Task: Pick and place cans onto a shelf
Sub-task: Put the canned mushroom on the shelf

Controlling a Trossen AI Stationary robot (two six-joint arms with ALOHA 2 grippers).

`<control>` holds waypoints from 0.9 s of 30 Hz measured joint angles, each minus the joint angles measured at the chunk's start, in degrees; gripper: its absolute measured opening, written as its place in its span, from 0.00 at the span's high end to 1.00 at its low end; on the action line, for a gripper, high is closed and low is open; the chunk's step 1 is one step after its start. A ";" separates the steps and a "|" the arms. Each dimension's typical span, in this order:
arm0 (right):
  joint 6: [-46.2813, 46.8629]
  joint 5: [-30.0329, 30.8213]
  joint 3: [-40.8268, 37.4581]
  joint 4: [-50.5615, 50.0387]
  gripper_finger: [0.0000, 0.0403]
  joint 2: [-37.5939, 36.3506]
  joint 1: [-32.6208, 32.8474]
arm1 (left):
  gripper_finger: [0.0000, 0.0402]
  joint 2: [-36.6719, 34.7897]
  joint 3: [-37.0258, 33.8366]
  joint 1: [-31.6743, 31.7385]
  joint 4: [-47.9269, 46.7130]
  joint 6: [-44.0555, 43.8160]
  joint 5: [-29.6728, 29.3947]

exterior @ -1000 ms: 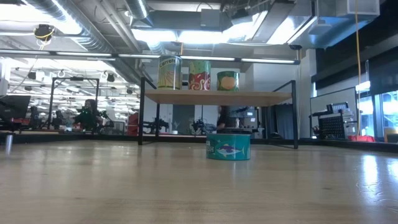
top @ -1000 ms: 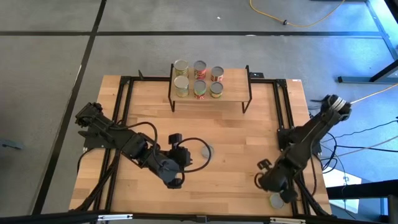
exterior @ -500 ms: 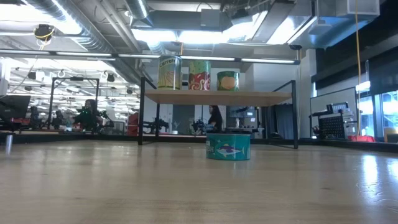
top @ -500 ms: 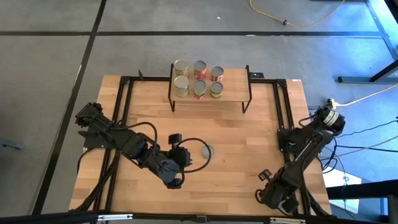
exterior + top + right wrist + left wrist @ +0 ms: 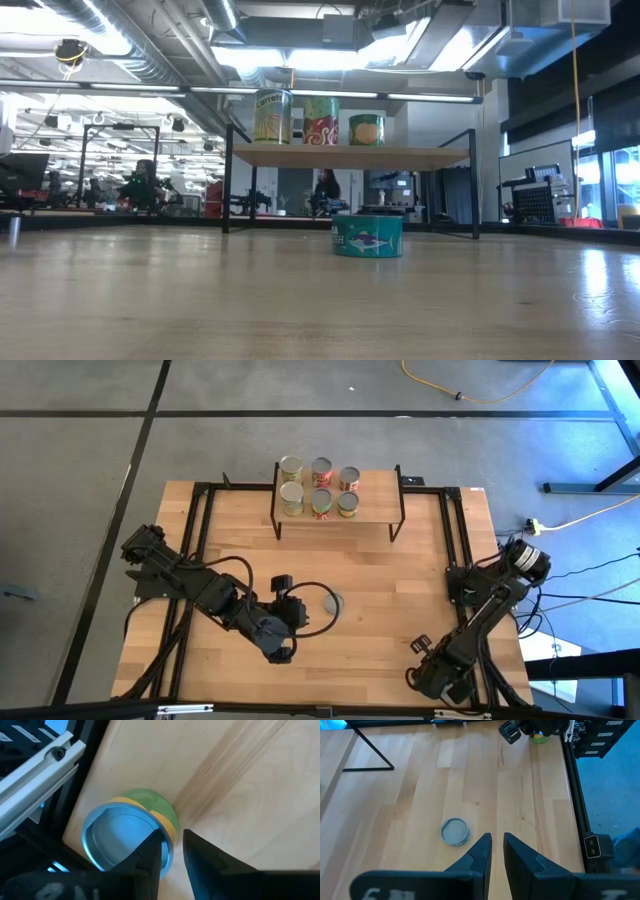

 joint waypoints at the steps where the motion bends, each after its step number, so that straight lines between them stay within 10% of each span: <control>1: -0.18 -0.18 0.04 0.09 0.80 0.27 -0.01 | 0.89 0.00 0.00 0.00 0.00 0.00 0.00; 27: 6.18 8.09 9.25 -13.52 0.99 1.15 -7.07 | 0.89 0.02 0.00 0.00 0.02 0.25 0.39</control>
